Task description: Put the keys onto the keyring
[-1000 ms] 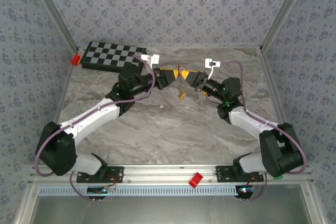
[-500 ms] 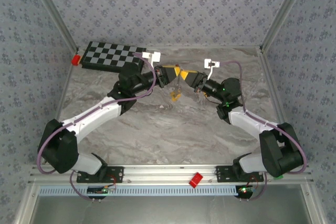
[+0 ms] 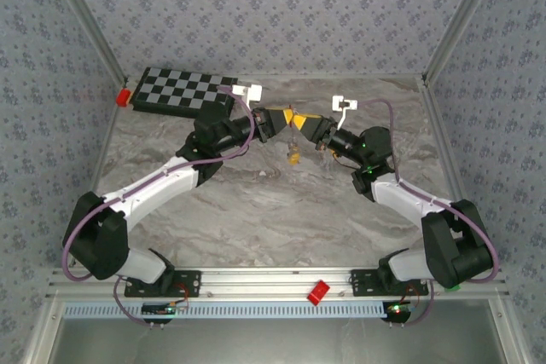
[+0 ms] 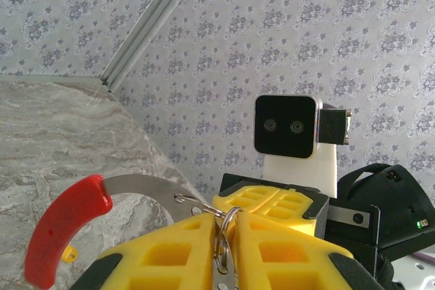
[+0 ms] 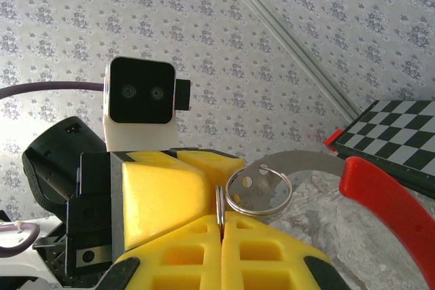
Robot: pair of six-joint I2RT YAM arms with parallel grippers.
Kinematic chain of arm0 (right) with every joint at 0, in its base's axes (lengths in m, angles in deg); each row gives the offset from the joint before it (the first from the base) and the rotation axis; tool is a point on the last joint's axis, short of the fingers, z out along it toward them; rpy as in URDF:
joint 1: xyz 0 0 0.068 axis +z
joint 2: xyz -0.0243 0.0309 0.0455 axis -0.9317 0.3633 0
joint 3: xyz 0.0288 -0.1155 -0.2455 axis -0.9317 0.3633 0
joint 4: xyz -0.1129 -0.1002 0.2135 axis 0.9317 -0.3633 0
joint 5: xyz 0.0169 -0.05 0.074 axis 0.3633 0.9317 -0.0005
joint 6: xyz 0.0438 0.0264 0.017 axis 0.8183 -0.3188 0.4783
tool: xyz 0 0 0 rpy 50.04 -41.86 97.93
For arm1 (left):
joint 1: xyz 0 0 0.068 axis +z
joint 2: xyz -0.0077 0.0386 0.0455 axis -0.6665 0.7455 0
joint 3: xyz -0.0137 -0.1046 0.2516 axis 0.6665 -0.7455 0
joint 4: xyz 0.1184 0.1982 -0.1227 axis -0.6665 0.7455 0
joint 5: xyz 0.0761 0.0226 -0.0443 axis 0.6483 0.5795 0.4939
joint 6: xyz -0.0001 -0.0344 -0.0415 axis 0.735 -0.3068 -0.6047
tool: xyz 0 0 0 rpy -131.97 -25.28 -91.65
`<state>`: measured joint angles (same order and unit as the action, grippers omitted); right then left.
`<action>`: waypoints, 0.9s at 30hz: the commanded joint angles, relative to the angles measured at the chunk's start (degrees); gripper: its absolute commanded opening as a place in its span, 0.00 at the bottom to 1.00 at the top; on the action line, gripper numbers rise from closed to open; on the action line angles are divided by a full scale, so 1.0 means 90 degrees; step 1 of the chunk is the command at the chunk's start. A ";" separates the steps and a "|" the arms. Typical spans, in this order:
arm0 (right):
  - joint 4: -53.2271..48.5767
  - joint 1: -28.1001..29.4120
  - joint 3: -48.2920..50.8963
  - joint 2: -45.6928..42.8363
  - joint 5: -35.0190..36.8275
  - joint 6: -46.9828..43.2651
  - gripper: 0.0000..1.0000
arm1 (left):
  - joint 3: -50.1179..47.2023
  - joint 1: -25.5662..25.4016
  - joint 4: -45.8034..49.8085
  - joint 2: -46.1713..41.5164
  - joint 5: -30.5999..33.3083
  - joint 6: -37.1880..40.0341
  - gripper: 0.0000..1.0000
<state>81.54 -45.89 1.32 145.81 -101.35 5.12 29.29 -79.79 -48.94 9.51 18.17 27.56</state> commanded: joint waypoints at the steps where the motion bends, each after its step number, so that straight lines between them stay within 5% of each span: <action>1: 0.0277 0.0005 -0.0006 -0.0130 -0.0056 -0.0113 0.00 | -0.0023 -0.0053 -0.0461 0.0021 -0.0254 -0.0056 0.16; 20: 0.0319 -0.0005 -0.0006 -0.0103 -0.0070 -0.0067 0.00 | -0.0068 -0.0107 -0.0737 0.0126 -0.0453 -0.0185 0.10; 27: 0.0332 -0.0005 -0.0006 -0.0105 -0.0072 -0.0042 0.00 | -0.0116 -0.0150 -0.0814 0.0149 -0.0521 -0.0180 0.17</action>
<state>82.13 -46.07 1.39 145.74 -101.35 5.14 28.44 -79.84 -52.96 10.41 17.08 26.08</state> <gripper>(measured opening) 0.040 0.166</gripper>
